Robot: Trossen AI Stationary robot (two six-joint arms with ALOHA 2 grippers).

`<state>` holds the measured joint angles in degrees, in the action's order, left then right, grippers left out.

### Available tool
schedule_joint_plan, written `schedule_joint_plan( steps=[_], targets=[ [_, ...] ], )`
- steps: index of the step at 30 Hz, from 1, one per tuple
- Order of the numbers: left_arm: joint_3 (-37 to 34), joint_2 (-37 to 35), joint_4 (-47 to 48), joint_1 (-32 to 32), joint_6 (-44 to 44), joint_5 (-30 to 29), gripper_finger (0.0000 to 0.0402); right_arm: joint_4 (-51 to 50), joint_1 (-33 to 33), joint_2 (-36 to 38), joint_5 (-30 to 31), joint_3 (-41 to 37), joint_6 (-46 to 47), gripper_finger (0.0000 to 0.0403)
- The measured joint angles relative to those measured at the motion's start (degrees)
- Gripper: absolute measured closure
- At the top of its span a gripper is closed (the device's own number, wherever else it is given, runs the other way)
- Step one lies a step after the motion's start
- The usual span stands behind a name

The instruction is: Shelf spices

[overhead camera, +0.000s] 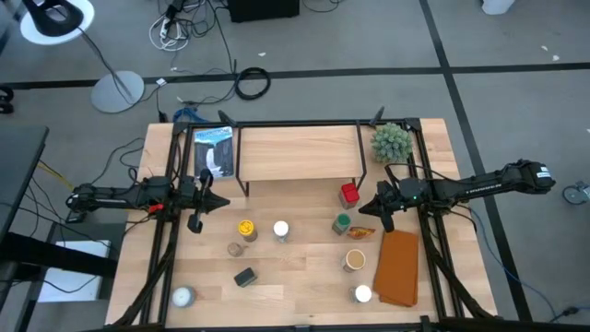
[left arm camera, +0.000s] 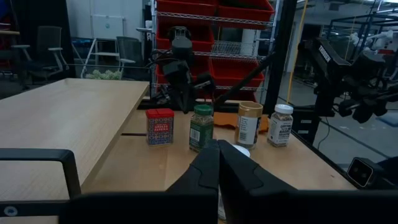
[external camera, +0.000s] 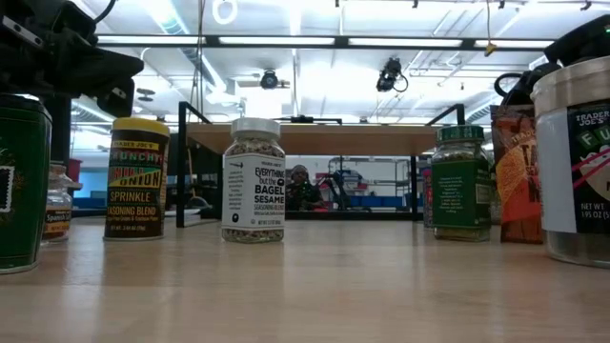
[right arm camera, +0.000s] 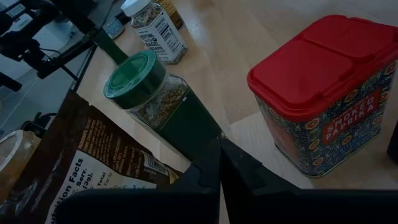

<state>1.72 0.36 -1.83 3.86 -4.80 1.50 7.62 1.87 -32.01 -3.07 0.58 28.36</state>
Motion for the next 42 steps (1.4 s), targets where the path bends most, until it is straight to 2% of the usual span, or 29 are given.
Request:
schedule_joint_plan(
  steps=[32, 42],
  targets=[
    [0.00, 0.01, -0.02, 0.01, 0.01, 0.02, 0.0395, 0.02, -0.02, -0.02, 0.02, -0.01, 0.00, 0.0396],
    [0.00, 0.00, -0.02, 0.02, 0.01, 0.00, 0.0395, 0.02, -0.11, -0.01, 0.42, -0.01, -6.36, 0.0396]
  ],
)
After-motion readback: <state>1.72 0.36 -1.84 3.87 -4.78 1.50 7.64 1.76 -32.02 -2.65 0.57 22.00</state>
